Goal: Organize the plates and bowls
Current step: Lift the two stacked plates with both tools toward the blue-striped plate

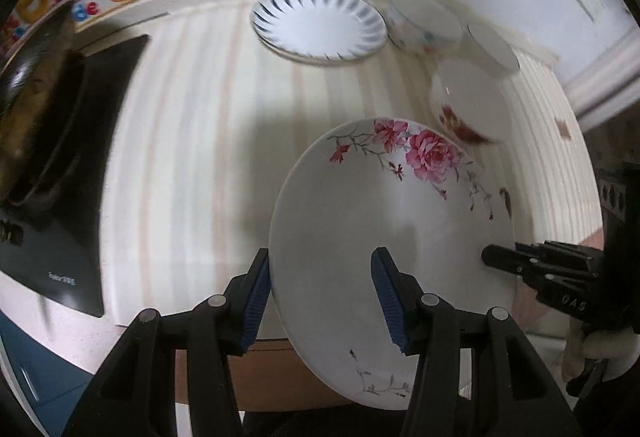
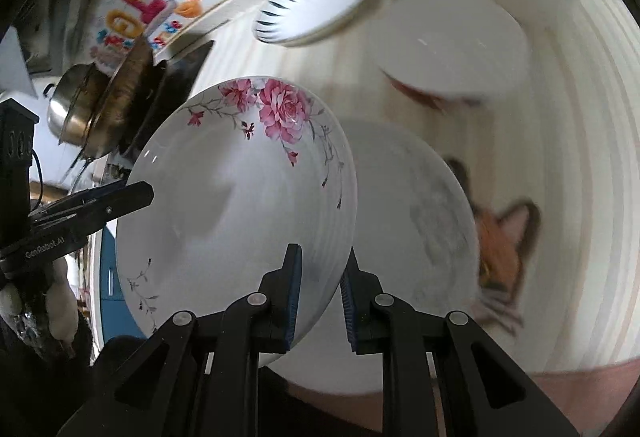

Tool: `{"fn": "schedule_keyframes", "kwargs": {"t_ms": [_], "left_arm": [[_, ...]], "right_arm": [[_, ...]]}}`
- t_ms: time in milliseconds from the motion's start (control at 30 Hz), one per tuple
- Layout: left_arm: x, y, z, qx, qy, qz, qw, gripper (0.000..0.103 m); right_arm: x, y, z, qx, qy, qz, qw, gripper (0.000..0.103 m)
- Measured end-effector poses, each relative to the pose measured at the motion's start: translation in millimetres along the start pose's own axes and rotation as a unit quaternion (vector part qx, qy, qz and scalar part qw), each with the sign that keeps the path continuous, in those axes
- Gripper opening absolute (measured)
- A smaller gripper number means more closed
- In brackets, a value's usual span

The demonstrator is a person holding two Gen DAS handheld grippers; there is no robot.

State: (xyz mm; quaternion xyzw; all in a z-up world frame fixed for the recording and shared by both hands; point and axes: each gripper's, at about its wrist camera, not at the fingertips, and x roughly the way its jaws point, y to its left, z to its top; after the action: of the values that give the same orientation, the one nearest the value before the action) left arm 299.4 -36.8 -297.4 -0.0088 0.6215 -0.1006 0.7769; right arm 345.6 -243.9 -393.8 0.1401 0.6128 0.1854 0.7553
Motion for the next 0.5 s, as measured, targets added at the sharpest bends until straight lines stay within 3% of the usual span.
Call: {"fn": "schedule_keyframes", "kwargs": {"t_ms": [200,500], "left_arm": [[24.7,-16.7,-4.6,0.024,0.030,-0.003,0.9993,0.048],[40.9,-31.8,-5.7,0.037,0.046,-0.001,0.9982,0.048]], "right_arm": [[-0.8,-21.8,-19.0,0.028,0.000,-0.018,0.999,0.021],[-4.9,-37.0,-15.7,0.045,-0.003,-0.036,0.998,0.021]]}}
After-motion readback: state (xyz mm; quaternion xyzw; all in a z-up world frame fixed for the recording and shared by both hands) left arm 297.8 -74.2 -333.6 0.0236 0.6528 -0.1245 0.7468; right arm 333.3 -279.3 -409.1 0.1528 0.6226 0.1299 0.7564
